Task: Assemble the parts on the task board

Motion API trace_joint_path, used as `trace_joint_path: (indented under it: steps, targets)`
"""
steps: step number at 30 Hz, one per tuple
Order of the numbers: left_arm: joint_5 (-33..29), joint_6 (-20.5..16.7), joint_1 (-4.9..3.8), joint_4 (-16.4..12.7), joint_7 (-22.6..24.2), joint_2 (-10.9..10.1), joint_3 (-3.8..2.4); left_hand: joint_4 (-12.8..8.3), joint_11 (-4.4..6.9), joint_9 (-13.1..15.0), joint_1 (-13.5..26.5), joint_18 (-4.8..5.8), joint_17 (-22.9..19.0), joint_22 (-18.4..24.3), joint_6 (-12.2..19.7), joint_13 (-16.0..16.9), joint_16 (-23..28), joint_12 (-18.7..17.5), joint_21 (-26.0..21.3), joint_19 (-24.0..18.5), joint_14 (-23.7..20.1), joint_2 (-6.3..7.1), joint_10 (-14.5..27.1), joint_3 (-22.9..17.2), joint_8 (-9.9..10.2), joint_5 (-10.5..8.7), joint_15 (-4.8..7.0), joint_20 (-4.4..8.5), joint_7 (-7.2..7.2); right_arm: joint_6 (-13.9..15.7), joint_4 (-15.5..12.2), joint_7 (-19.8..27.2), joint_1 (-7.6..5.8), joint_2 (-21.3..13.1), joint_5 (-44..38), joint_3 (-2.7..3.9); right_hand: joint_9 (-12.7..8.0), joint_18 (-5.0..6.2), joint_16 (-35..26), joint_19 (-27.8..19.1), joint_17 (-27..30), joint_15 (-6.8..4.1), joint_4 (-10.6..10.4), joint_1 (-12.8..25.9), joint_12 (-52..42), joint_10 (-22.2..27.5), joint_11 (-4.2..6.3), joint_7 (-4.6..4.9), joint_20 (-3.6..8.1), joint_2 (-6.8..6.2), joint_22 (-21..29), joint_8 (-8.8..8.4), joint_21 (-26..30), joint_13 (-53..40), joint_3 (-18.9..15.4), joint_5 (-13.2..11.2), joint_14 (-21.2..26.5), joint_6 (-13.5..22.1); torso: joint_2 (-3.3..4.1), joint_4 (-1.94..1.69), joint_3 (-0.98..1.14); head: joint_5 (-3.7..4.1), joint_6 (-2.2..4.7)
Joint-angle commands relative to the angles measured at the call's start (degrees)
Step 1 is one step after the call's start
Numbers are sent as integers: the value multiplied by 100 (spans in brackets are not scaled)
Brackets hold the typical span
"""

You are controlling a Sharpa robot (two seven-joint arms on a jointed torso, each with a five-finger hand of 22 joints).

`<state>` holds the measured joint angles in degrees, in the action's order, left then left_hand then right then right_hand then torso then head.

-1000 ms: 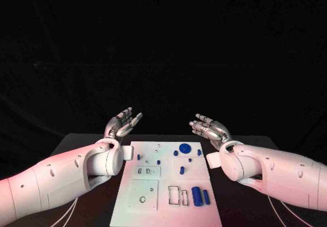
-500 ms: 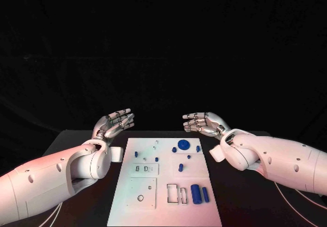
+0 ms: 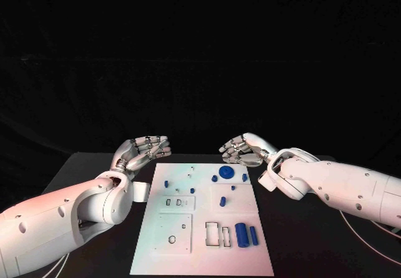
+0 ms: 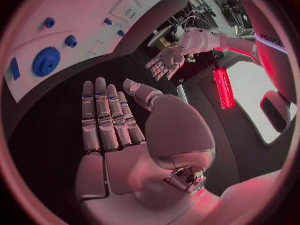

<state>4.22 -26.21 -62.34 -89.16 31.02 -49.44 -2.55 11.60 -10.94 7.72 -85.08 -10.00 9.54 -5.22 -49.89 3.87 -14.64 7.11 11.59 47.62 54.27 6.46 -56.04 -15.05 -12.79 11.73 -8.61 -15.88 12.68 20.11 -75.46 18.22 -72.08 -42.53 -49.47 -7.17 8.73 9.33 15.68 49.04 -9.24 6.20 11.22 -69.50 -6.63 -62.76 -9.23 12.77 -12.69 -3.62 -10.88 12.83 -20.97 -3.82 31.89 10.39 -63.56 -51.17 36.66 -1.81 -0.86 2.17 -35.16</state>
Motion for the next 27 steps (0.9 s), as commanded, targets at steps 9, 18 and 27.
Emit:
trace_joint_path:
  steps: [9,18,27]
  targets:
    - [183,307,-11,-371,-35,-173,-85,-3,13,-15,-39,-63,46,-4,-57,-13,-42,-84,53,119,128,87,-80,-85,10,-22,23,24,114,-322,-26,-1046,-145,75,-2790,28,72,124,815,1016,-709,-481,-5,74,251,-727,303,-212,496,-283,-644,44,-1189,-33,-288,-1,-1650,-349,319,-148,-60,134,-60]
    - [66,305,-11,-736,-52,-287,-144,-4,8,-32,-27,-61,64,1,-26,-19,-39,-137,68,162,154,115,-57,-112,46,-23,25,39,115,-499,-42,-1583,-174,148,-3885,37,84,99,2192,1532,-1732,-561,-182,232,274,-552,332,-236,648,-473,-1099,-69,-1911,-91,-314,35,-2179,-378,500,-214,-111,204,-2]
    - [24,288,-10,-835,-98,-299,-153,-1,4,-37,-15,-58,64,5,-17,-19,-20,-155,67,168,133,123,-49,-120,57,-24,18,40,119,-681,-5,-1912,-173,231,-4262,37,131,-4,4608,1863,-3936,-494,-349,241,263,-288,283,-219,627,-577,-2255,-133,-2977,-139,-242,165,-2156,-384,611,-257,-148,258,13]
